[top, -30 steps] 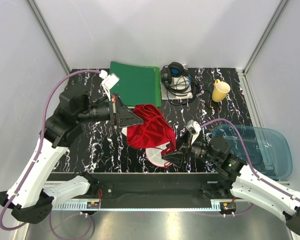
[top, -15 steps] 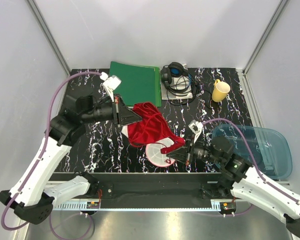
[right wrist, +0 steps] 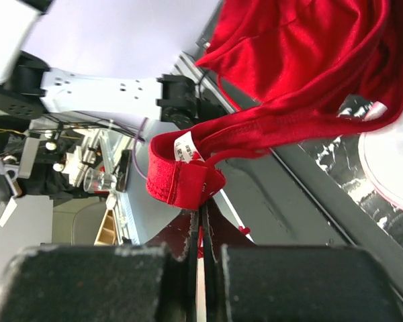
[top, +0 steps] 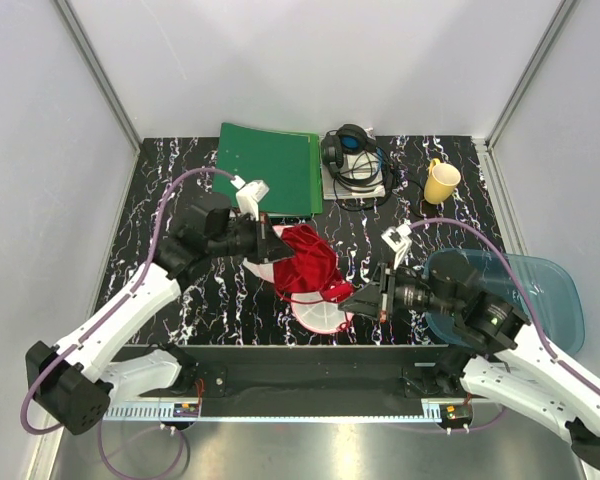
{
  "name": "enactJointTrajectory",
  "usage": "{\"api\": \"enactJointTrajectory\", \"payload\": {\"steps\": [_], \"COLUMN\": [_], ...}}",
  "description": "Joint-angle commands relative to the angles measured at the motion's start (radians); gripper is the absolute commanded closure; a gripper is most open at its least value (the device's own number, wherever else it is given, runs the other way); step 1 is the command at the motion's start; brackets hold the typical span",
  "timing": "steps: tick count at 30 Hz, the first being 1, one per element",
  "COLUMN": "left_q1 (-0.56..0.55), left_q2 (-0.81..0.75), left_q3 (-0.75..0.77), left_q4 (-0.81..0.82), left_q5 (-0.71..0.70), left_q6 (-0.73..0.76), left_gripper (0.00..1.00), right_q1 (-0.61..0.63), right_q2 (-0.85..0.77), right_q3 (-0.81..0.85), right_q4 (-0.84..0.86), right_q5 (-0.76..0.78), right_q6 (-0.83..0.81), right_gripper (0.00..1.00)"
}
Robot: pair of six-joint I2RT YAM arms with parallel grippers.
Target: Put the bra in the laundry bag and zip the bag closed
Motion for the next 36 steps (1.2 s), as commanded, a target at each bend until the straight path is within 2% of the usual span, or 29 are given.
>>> {"api": "enactJointTrajectory", "payload": {"steps": [1, 6, 10, 16, 21, 26, 27, 31, 36], "left_q1": [-0.079, -0.145, -0.151, -0.171, -0.171, -0.171, -0.171, -0.170, -0.170], "left_q2": [0.018, 0.043, 0.017, 0.012, 0.035, 0.069, 0.080, 0.109, 0.127], "left_q3": [-0.010, -0.076, -0.147, -0.250, -0.262, -0.259, -0.262, -0.277, -0.297], "left_q4": [0.195, 0.280, 0.305, 0.454, 0.567, 0.652, 0.666, 0.731, 0.824], "left_q5": [-0.005, 0.047, 0.081, 0.198, 0.294, 0.381, 0.391, 0.426, 0.443], "left_q6": [-0.058, -0.132, -0.164, -0.270, -0.366, -0.441, -0.451, -0.503, -0.577], "left_gripper": [1.00, 1.00, 1.00, 1.00, 1.00, 1.00, 1.00, 1.00, 1.00], "right_q1": [0.004, 0.005, 0.004, 0.004, 0.004, 0.004, 0.004, 0.004, 0.004], "right_q2": [0.073, 0.175, 0.189, 0.232, 0.273, 0.301, 0.301, 0.301, 0.330], "right_q3": [0.092, 0.158, 0.181, 0.182, 0.211, 0.264, 0.282, 0.337, 0.437], "right_q4": [-0.030, -0.056, -0.097, -0.120, -0.195, -0.298, -0.325, -0.393, -0.548], "right_q5": [-0.013, 0.039, 0.097, 0.100, 0.140, 0.172, 0.179, 0.192, 0.218], "right_q6": [-0.028, -0.070, -0.081, -0.078, -0.084, -0.108, -0.114, -0.117, -0.128], "right_gripper": [1.00, 1.00, 1.00, 1.00, 1.00, 0.92, 0.87, 0.77, 0.71]}}
